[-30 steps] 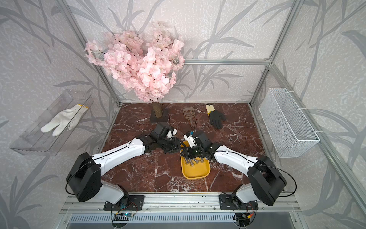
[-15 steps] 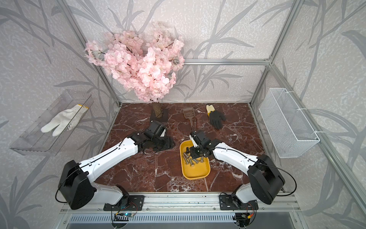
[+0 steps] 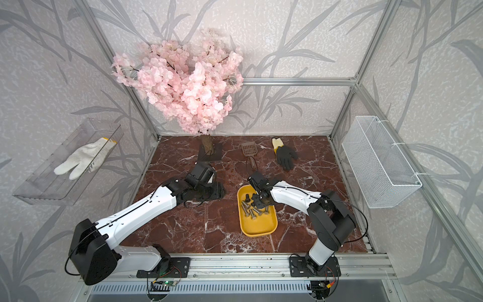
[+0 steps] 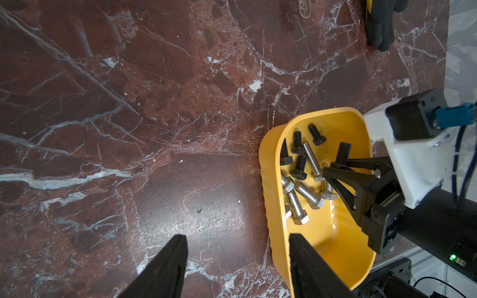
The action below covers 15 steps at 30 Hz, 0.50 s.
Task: Take the screw protection sleeves out of the storage box
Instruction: Place the bolt in the storage box.
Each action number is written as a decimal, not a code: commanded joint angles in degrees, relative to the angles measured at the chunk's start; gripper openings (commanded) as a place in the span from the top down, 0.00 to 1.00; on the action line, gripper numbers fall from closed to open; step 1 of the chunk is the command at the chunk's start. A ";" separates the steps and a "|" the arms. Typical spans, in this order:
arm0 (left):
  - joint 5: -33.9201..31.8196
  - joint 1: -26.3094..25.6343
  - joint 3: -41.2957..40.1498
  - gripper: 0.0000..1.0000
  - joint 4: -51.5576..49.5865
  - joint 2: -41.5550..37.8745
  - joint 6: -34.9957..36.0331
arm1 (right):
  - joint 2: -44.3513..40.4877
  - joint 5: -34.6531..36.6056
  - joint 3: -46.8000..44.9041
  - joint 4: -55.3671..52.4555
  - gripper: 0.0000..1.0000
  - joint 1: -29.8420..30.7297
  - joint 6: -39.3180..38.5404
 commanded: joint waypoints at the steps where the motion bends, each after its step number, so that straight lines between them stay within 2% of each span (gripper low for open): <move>1: -1.06 0.27 -0.36 0.35 -1.46 -0.92 1.07 | 0.40 1.66 0.54 -0.88 0.96 -0.20 0.75; 7: -1.12 0.46 -0.31 0.35 -1.81 -0.82 1.23 | 1.07 1.64 0.33 -0.51 0.77 -0.30 1.31; 15: -1.20 0.58 -0.27 0.34 -2.34 -1.31 1.32 | 0.18 1.15 0.15 -0.54 0.61 -0.31 2.17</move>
